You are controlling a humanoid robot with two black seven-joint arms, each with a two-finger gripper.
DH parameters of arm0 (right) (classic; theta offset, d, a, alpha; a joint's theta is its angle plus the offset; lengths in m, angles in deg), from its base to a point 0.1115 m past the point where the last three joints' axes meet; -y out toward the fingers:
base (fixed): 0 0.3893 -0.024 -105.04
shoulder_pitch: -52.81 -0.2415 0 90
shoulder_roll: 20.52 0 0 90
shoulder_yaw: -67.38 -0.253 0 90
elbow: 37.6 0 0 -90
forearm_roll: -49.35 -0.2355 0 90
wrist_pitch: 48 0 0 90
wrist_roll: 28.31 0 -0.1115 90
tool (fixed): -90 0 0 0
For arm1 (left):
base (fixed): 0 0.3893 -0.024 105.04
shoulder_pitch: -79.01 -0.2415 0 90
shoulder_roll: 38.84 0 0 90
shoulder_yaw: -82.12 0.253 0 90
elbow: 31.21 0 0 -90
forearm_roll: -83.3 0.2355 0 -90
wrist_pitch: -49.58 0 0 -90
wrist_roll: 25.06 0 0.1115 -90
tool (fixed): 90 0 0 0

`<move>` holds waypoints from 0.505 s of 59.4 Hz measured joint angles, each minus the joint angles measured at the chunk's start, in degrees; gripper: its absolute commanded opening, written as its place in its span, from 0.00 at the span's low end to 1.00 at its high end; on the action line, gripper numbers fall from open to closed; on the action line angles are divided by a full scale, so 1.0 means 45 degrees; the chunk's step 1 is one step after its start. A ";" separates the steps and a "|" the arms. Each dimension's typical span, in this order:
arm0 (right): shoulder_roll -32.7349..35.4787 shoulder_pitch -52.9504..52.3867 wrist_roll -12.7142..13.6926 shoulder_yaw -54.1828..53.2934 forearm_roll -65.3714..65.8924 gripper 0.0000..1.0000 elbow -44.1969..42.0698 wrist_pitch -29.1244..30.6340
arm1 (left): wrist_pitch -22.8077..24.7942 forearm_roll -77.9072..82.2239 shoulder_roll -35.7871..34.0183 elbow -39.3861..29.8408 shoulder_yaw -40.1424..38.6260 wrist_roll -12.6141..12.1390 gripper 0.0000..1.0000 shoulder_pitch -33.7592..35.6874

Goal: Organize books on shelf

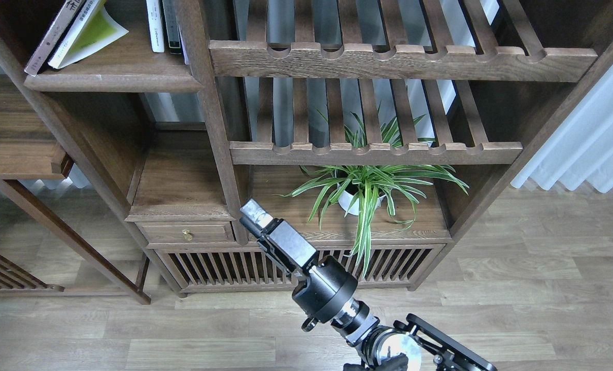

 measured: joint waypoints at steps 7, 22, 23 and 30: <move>0.0000 0.0046 -0.0001 0.0228 0.0007 0.76 0.0055 0.0065 | -0.0852 0.0428 -0.0036 0.0289 0.0282 0.0442 0.00 0.0335; 0.0000 0.0056 0.0000 0.0438 0.0007 0.76 0.0137 0.0363 | -0.1493 0.0865 -0.0060 0.1385 0.1373 0.1410 0.00 0.0754; 0.0000 0.0057 0.0000 0.0442 0.0008 0.76 0.0143 0.0376 | -0.1495 0.0886 -0.0071 0.1530 0.1462 0.1533 0.00 0.0806; 0.0000 0.0058 0.0000 0.0447 0.0008 0.76 0.0156 0.0404 | -0.1507 0.0945 -0.0135 0.2350 0.2057 0.2130 0.00 0.1143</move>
